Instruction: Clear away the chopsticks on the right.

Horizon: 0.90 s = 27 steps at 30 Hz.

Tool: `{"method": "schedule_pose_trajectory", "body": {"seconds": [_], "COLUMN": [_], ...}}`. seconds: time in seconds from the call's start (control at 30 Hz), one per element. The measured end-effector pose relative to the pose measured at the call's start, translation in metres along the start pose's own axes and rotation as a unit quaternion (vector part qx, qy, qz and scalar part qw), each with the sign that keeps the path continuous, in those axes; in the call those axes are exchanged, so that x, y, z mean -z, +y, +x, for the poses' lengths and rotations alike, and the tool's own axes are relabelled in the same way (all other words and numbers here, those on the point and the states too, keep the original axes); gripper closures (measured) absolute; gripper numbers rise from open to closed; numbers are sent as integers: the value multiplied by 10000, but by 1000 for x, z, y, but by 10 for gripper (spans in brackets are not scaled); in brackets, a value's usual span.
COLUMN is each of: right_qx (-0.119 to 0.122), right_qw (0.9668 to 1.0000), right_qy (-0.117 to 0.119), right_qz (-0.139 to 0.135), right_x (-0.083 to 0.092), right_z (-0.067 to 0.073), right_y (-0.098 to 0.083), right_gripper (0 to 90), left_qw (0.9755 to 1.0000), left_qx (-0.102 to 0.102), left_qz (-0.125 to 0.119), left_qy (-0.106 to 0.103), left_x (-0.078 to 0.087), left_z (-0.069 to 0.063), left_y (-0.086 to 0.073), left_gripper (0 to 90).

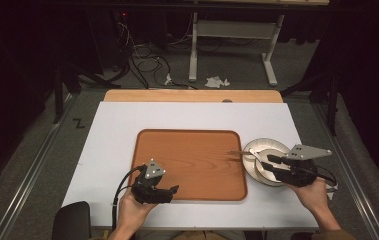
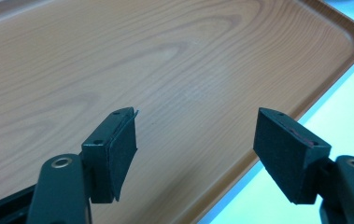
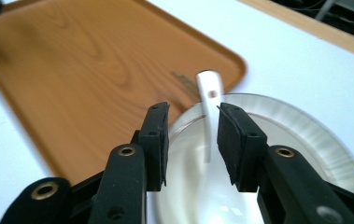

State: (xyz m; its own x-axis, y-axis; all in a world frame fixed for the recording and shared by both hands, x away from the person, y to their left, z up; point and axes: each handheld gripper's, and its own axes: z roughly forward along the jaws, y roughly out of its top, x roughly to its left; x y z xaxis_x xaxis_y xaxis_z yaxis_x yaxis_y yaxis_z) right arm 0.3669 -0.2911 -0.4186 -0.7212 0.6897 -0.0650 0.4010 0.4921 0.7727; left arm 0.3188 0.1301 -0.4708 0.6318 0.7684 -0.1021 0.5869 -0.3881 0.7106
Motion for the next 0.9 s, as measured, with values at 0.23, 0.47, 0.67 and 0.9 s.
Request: {"method": "schedule_pose_trajectory", "body": {"seconds": [0.23, 0.47, 0.67, 0.9], "right_qx": [50, -86, -412, -542], "right_qw": [9992, 9974, 9945, 9888], "right_qy": [-332, -571, -746, -904], "right_qz": [203, 419, 605, 1062], "right_x": [4, 2, -1, -13], "right_z": [-23, -49, -74, -94], "right_y": [7, 4, -3, -14], "right_gripper": [655, 672, 688, 712], "left_qw": [10000, 10000, 9999, 9999], "left_qx": [19, 29, 58, 39], "left_qz": [-45, -12, 21, 48], "left_qy": [-16, -60, -90, -106], "left_x": [1, 0, -1, 0], "left_z": [0, 1, 2, 2], "left_y": [0, 0, -1, -1], "left_gripper": [299, 299, 299, 299]}}
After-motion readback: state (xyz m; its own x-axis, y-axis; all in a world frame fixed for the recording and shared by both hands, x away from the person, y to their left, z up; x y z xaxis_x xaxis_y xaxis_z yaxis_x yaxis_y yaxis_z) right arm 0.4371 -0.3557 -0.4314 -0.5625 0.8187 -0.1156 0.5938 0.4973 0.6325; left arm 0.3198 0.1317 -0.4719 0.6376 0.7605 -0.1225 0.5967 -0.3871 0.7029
